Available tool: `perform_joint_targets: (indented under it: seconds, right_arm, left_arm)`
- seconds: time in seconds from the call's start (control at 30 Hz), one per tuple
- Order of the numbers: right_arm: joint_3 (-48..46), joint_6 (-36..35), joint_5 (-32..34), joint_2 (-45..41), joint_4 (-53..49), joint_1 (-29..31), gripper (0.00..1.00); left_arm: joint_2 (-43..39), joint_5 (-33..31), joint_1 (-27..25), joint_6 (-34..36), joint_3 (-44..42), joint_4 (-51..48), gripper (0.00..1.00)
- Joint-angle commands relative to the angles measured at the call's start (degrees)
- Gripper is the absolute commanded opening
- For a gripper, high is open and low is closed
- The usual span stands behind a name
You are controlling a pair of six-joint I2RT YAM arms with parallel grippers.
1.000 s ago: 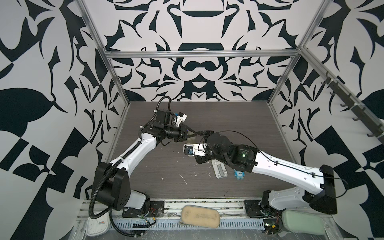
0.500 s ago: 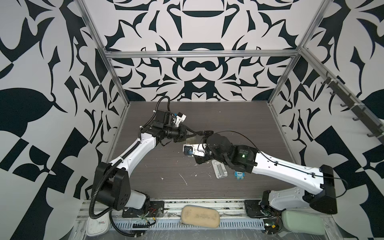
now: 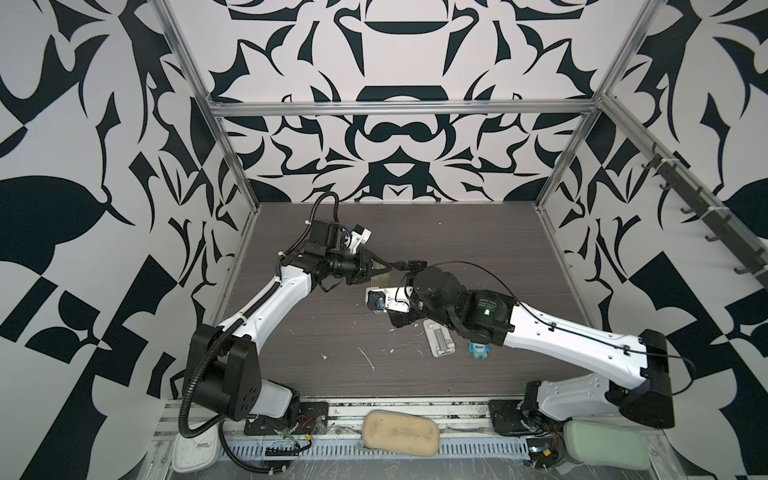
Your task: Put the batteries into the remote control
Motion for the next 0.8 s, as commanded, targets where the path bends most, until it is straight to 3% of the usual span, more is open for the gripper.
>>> perform_joint_targets:
  seconds: [0.0,0.77]
  right_arm:
    - [0.98,-0.04,7.57,-1.12,7.83,-1.63,1.0]
    - [0.18,1.42,5.21,-1.49,6.19,-0.97,1.0]
  left_arm:
    - [-0.46,6.28,-0.92,1.34,0.26,-5.73,0.0]
    - [-0.2,6.44,-0.39,0.9,-0.1,-4.79,0.0]
